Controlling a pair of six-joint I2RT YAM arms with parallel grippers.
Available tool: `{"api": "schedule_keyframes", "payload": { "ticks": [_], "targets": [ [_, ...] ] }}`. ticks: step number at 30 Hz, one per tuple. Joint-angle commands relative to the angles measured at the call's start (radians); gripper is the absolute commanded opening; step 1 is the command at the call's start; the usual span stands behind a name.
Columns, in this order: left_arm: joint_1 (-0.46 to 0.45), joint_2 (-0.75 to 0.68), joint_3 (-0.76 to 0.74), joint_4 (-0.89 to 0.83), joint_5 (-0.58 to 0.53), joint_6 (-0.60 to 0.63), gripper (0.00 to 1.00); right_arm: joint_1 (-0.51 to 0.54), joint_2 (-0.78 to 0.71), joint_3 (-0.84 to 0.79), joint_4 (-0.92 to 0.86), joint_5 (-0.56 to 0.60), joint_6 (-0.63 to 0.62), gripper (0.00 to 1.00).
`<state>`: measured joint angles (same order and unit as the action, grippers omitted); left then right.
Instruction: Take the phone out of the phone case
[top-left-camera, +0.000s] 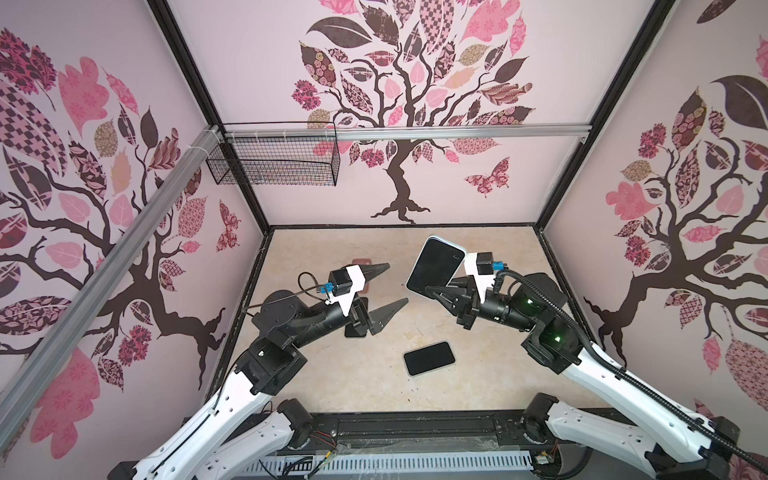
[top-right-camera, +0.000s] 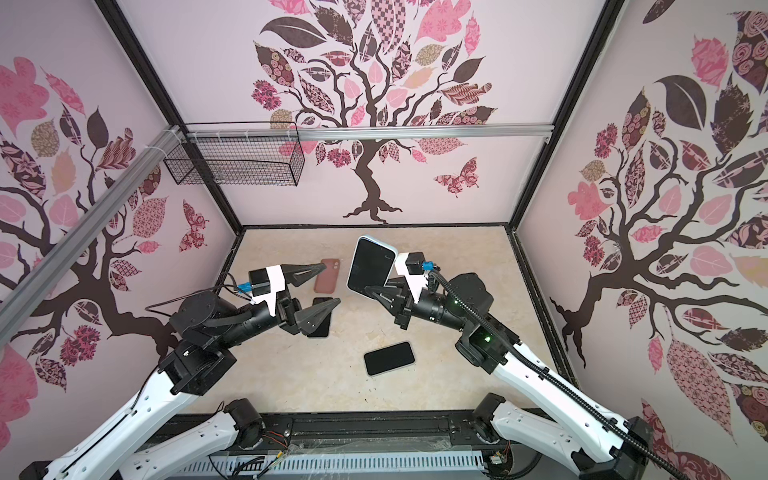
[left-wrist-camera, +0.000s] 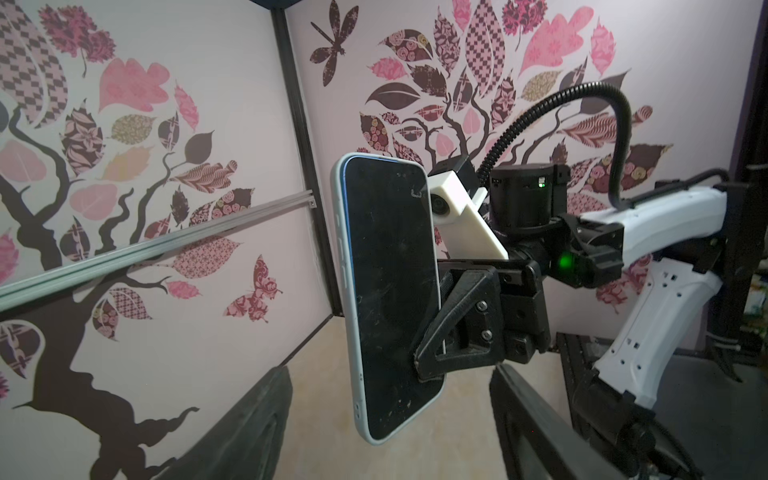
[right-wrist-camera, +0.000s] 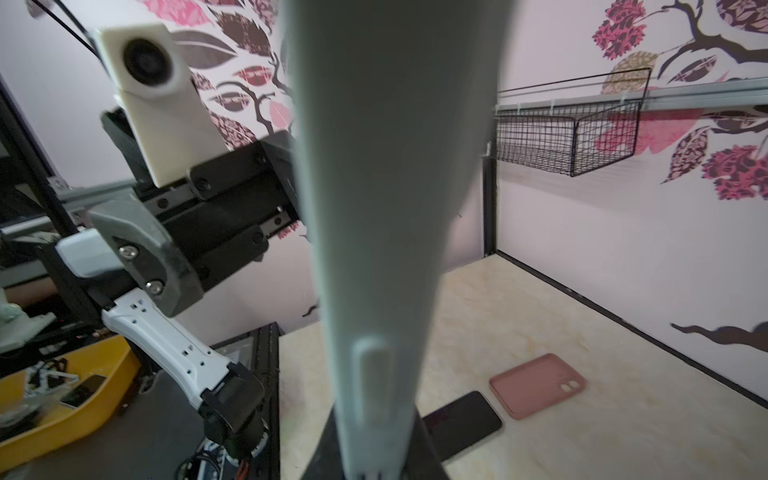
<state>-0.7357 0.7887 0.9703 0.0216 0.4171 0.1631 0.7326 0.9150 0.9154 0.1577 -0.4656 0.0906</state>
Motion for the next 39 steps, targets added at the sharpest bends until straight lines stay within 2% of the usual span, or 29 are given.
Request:
{"api": "schedule_keyframes", "payload": {
  "ticks": [1, 6, 11, 14, 19, 24, 30, 39],
  "targets": [
    [-0.002, 0.027, 0.086, -0.121, 0.001, 0.259, 0.75, 0.001, -0.009, 0.076, -0.1, 0.092, -0.172, 0.0],
    [-0.003, 0.061, 0.126, -0.121, 0.005, 0.369, 0.66, 0.002, -0.012, 0.081, -0.147, 0.194, -0.339, 0.0],
    [-0.002, 0.085, 0.129, -0.069, 0.067, 0.372, 0.56, 0.003, -0.041, 0.003, -0.078, 0.187, -0.523, 0.0],
    [-0.002, 0.098, 0.13, -0.045, 0.098, 0.366, 0.51, 0.003, -0.059, -0.017, -0.063, 0.164, -0.518, 0.0],
    [-0.003, 0.108, 0.121, -0.019, 0.114, 0.354, 0.47, 0.003, -0.048, 0.008, -0.142, 0.146, -0.532, 0.0],
    [-0.004, 0.116, 0.116, -0.003, 0.122, 0.352, 0.44, 0.003, -0.046, -0.003, -0.105, 0.166, -0.505, 0.0],
    [-0.004, 0.132, 0.119, -0.002, 0.146, 0.352, 0.38, 0.003, -0.051, -0.004, -0.102, 0.124, -0.501, 0.0],
    [-0.005, 0.148, 0.125, 0.015, 0.141, 0.352, 0.37, 0.002, -0.048, 0.003, -0.109, 0.078, -0.497, 0.0]
  ]
}}
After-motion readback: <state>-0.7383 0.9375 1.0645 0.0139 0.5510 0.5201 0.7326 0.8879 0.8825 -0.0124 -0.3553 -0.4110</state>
